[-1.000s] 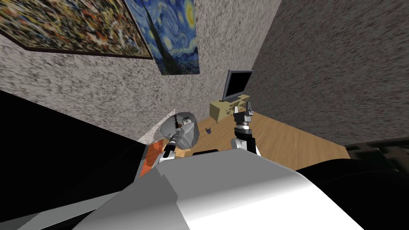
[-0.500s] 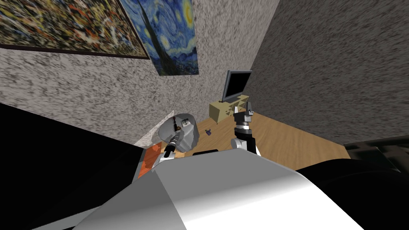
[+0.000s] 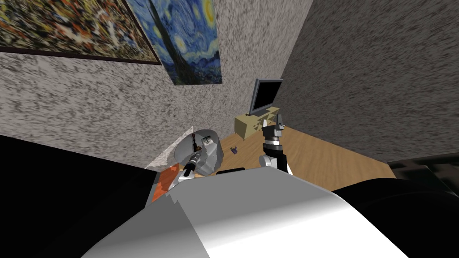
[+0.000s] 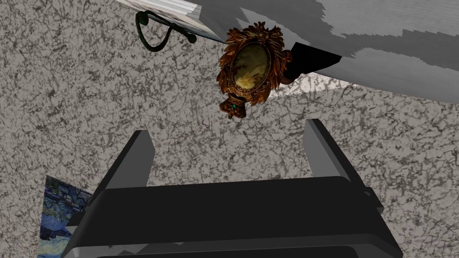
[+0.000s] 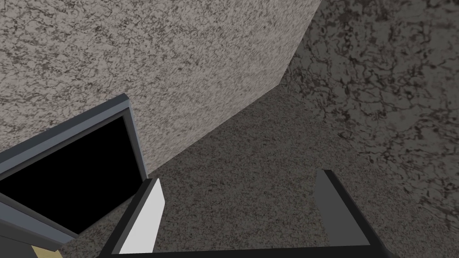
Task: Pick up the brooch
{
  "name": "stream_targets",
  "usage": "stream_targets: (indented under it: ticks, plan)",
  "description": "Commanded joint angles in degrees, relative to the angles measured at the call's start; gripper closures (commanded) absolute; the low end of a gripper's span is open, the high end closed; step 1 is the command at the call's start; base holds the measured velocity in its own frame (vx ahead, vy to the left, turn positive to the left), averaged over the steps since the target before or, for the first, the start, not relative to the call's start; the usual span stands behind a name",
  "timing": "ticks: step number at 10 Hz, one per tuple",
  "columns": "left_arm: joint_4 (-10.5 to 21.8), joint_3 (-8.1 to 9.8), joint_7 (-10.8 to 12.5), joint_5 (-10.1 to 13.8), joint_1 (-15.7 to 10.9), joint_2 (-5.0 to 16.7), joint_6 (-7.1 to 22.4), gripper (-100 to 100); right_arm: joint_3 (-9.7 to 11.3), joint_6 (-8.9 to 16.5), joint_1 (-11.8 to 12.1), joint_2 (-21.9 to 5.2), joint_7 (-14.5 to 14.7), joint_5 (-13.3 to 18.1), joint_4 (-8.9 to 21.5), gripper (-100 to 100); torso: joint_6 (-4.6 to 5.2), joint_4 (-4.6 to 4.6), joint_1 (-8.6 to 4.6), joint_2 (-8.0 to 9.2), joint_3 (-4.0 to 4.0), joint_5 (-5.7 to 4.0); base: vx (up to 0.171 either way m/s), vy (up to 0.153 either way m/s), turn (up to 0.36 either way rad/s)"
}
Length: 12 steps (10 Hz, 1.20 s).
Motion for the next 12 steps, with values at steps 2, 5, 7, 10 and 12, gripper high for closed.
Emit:
stream_targets:
  ticks: [2,5,7,10,12]
  plan:
    - [2.85,-0.23,0.43,-1.86,-1.39,1.65,-0.61,-100,0.0,0.0,0.0,0.0,0.0,0.0,0.0,0,0.0,0.0,0.0,0.03,0.01,0.0,0.125,0.03,-0.027]
    - [3.55,-0.37,0.66,-2.44,-1.77,2.47,-0.72,-100,0.0,0.0,-0.01,0.0,0.0,0.0,0.0,0,0.0,0.03,0.0,0.16,0.08,0.0,0.083,0.029,-0.016]
    - [6.22,1.7,-0.88,-2.88,-4.28,1.16,-0.76,-100,0.0,0.0,-0.01,0.0,0.0,0.0,0.0,0,-0.01,0.09,-0.12,0.47,0.26,-0.02,-0.015,0.019,-0.053]
    - [10.08,4.79,-3.25,-3.47,-7.93,-0.9,-0.78,-100,0.0,0.01,-0.03,0.0,0.0,0.0,0.01,0,0.0,0.16,0.09,0.8,0.45,0.03,-0.071,0.065,-0.107]
    - [12.65,6.86,-4.83,-3.86,-10.37,-2.27,-0.79,-100,0.0,0.01,-0.03,0.0,0.0,0.0,0.01,0,0.0,0.17,0.03,0.79,0.45,0.02,-0.061,0.039,-0.09]
